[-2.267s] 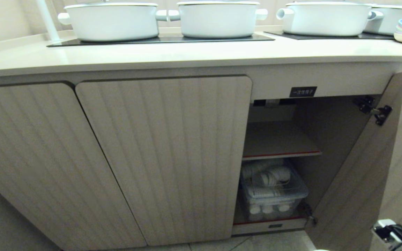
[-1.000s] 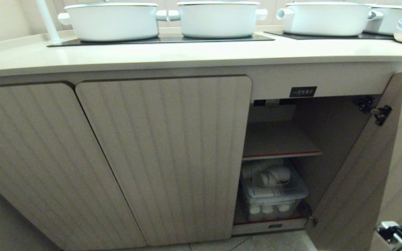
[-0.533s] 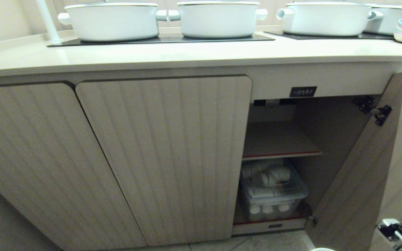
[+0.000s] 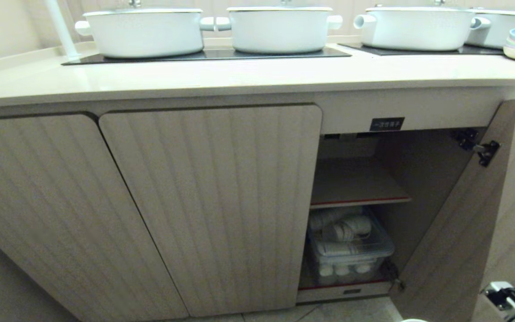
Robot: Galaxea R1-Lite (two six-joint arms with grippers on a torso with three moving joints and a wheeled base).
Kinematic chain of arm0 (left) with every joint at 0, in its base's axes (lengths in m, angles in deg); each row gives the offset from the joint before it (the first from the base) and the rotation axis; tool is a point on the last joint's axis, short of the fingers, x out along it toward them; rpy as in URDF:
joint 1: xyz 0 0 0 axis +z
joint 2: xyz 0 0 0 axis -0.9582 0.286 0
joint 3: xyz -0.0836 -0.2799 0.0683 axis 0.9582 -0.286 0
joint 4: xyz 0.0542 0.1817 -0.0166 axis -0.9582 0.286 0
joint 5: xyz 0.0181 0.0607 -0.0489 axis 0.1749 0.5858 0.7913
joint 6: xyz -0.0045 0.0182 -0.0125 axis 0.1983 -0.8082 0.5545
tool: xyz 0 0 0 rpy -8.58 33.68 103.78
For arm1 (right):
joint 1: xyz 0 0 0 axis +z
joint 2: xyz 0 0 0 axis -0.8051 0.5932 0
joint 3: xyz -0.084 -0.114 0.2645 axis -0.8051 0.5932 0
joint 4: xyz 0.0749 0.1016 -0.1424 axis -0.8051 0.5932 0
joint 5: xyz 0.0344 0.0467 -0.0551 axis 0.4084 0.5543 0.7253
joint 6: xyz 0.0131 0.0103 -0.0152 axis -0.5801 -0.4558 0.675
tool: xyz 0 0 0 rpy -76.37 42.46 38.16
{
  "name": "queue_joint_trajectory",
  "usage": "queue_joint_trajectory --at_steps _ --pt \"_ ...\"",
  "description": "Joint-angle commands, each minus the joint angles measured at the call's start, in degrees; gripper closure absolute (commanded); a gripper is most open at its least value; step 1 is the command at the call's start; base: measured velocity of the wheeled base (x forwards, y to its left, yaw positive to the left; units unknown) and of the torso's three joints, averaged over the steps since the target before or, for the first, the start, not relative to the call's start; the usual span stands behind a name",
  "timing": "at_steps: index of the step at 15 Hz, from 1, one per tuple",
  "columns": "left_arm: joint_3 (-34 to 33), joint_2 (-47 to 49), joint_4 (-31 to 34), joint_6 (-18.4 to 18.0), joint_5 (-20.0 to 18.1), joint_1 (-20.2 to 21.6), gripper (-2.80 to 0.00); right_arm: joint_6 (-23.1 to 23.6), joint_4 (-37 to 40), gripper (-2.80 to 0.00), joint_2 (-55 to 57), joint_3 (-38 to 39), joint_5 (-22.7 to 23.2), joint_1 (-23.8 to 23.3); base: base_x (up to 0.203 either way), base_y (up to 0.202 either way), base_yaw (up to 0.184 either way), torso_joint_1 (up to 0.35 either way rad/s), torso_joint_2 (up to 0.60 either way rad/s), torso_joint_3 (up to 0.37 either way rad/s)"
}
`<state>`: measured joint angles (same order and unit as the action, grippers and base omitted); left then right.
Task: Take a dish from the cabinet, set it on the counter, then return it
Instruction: Place it on the table
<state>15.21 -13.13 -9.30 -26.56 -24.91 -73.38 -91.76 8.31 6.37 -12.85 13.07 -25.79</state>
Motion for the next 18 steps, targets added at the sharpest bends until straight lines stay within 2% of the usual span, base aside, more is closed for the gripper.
queue_joint_trajectory --at_steps 1,18 --pt "0.0 -0.02 -0.02 -0.05 0.0 0.0 0.0 -0.14 -0.13 0.0 0.01 0.14 0.03 0.03 0.0 0.0 0.0 0.128 -0.4 -0.262" --pt "0.0 -0.02 -0.02 -0.04 0.0 0.0 0.0 -0.05 -0.13 0.0 -0.43 0.23 -0.06 0.03 0.0 0.0 0.0 0.192 -0.48 -0.288"
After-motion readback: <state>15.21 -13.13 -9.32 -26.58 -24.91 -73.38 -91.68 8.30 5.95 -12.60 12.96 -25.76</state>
